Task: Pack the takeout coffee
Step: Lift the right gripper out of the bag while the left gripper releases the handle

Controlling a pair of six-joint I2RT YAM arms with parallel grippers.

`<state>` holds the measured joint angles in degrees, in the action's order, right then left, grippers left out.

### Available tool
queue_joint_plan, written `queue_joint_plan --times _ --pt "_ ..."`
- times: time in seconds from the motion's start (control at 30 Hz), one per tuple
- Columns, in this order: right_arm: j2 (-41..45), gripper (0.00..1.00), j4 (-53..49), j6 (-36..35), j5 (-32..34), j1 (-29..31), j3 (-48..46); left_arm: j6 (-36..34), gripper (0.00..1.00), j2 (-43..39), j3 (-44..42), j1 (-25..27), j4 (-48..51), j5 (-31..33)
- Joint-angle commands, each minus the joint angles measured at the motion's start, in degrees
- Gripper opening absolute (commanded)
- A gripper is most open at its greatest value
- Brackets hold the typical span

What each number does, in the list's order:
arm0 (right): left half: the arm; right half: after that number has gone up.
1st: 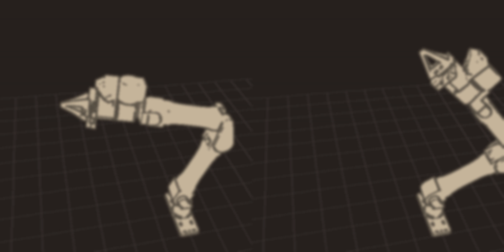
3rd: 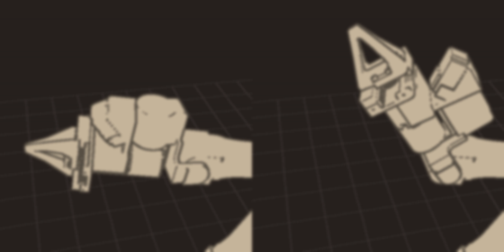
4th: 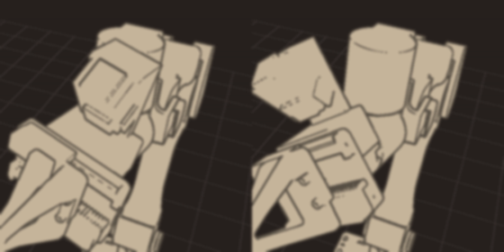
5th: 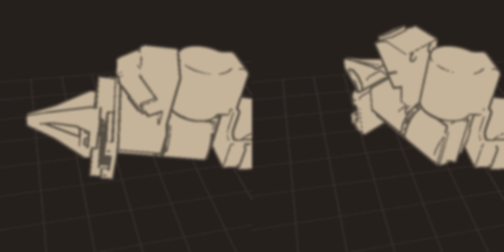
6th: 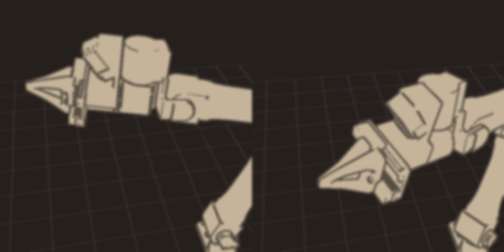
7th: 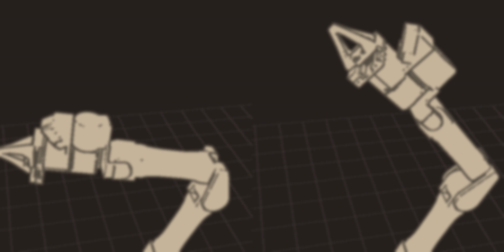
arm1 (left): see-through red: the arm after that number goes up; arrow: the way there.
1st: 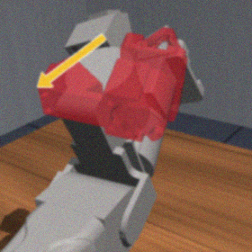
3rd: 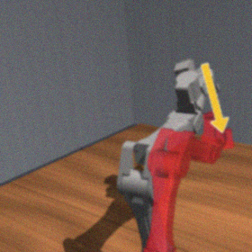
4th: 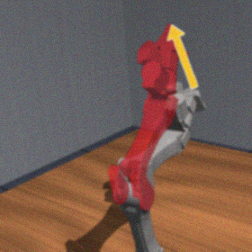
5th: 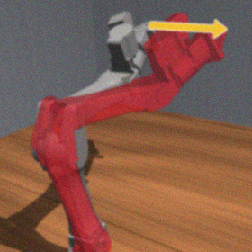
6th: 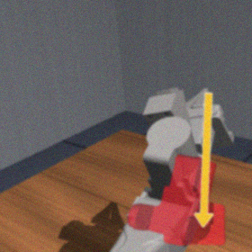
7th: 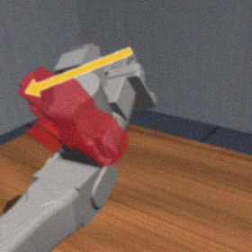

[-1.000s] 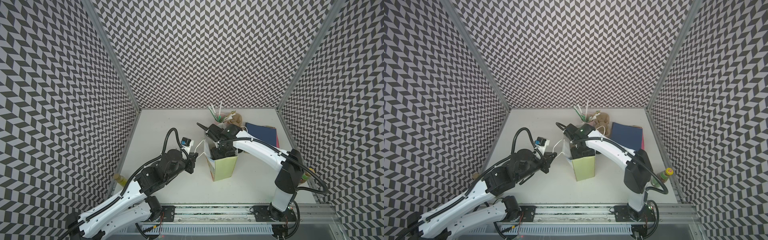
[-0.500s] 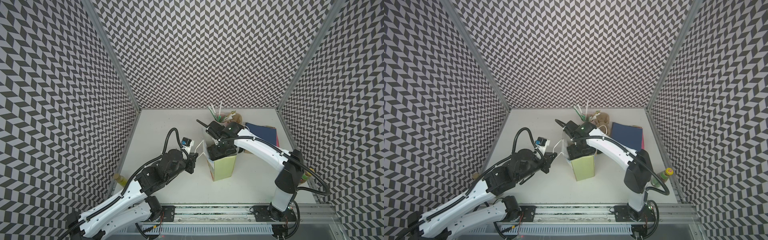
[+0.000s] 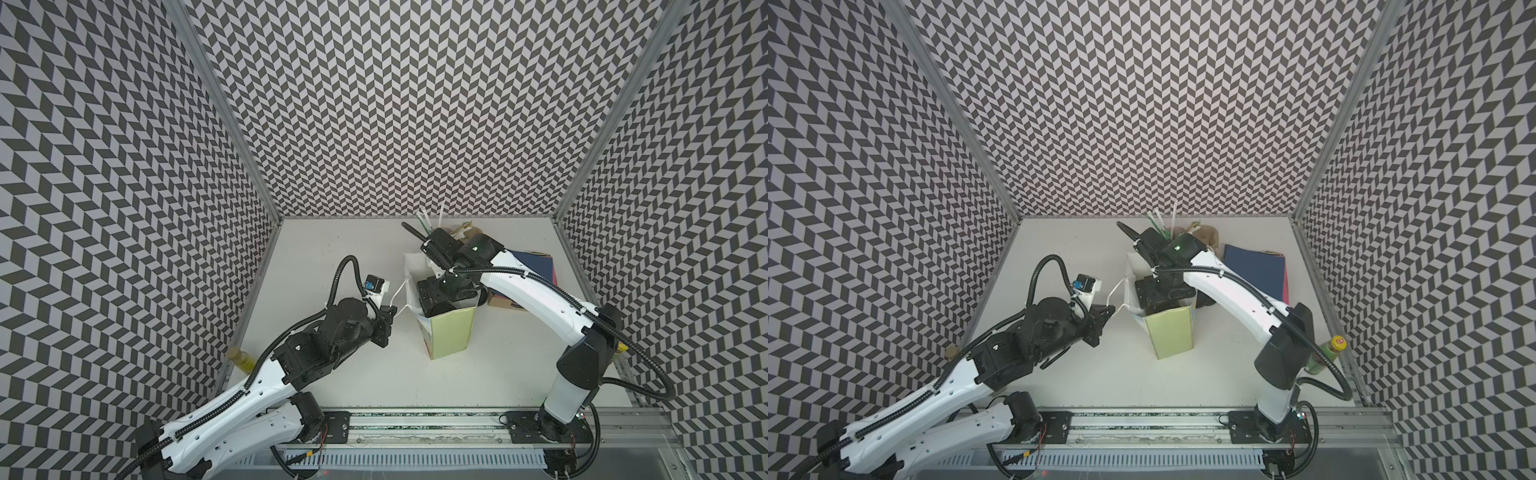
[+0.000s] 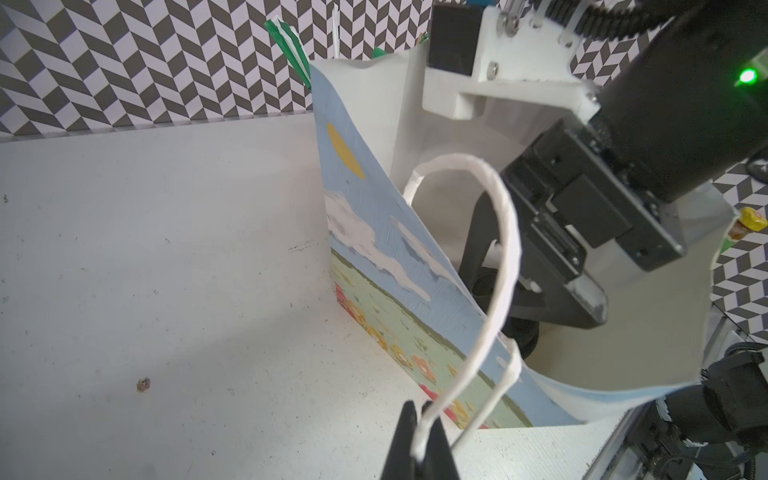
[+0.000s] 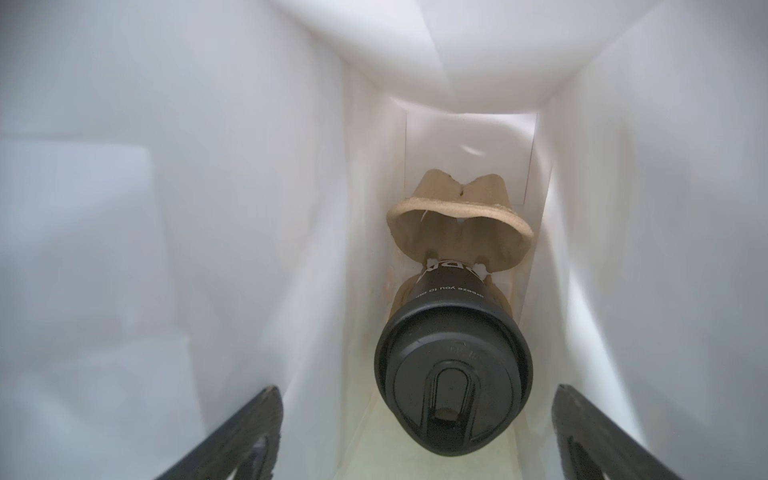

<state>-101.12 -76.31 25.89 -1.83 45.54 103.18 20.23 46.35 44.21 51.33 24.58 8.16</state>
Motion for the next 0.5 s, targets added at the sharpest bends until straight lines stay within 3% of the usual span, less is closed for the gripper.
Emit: queue_joint_plan --times 0.0,0.47 --pt "2.0 0.99 0.1 -0.6 -0.8 0.0 1.5 -0.4 0.00 0.0 -0.2 -0.3 1.3 0.7" --pt "5.2 0.99 0.2 -1.1 -2.7 -1.9 12.2 -0.2 0.03 0.2 -0.2 -0.2 1.3 1.0"
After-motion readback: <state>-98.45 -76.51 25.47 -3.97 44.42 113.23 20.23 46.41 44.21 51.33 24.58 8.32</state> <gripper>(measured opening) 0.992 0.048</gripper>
